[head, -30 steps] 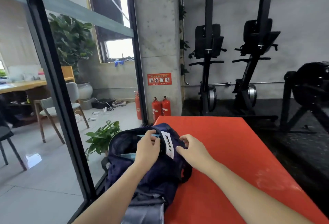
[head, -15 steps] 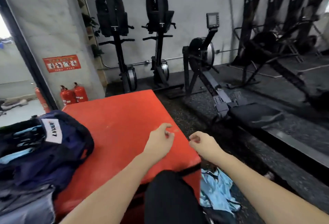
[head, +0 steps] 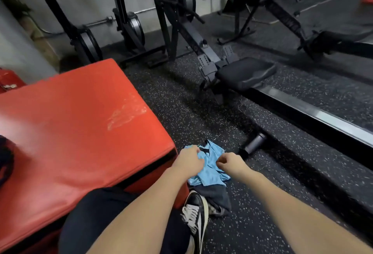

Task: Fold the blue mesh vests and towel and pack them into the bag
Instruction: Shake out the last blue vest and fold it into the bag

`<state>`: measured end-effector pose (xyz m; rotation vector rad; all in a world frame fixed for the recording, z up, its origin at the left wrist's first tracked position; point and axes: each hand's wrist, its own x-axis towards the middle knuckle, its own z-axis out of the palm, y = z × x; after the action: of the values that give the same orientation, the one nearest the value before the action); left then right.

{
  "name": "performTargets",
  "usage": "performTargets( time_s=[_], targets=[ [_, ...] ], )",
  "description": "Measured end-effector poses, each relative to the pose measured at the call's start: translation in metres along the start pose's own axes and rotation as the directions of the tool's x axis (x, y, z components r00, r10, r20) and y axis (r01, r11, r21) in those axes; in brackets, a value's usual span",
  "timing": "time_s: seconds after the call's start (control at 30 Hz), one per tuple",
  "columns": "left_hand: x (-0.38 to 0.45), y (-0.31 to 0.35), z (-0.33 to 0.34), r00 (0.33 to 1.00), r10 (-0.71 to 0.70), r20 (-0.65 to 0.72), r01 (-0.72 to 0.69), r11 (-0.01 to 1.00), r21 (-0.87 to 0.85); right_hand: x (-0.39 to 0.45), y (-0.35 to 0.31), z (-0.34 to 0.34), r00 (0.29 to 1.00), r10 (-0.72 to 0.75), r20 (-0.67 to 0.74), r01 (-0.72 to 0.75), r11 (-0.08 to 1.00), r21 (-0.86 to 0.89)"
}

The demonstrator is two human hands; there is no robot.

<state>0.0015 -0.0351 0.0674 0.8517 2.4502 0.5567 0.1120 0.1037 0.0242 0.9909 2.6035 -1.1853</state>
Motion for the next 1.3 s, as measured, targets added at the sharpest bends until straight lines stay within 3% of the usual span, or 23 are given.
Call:
performTargets(
  time_s=[0.43, 0.7, 0.87, 1.0, 1.3],
  targets=[
    [0.080, -0.064, 0.123, 0.950, -0.198, 0.242, 0.179, 0.979, 0.096, 0.099, 0.096, 0.111, 0.962, 0.104, 0.253, -0.082, 0.992, -0.094],
    [0.127, -0.081, 0.144, 0.949, -0.169, 0.266, 0.137, 0.981, 0.135, 0.129, 0.110, 0.160, 0.974, 0.147, 0.172, -0.137, 0.988, -0.068],
    [0.124, -0.083, 0.144, 0.945, -0.203, 0.257, 0.172, 0.975, 0.137, 0.134, 0.108, 0.148, 0.994, 0.097, 0.055, -0.098, 0.995, 0.008],
    [0.116, -0.072, 0.133, 0.949, -0.210, 0.237, 0.189, 0.976, 0.108, 0.126, 0.099, 0.115, 0.991, 0.129, -0.017, -0.125, 0.978, 0.168],
    [0.078, -0.020, 0.072, 0.990, -0.100, 0.097, 0.097, 0.995, 0.034, 0.094, 0.029, 0.002, 0.975, -0.139, -0.173, 0.163, 0.978, 0.133]
  ],
)
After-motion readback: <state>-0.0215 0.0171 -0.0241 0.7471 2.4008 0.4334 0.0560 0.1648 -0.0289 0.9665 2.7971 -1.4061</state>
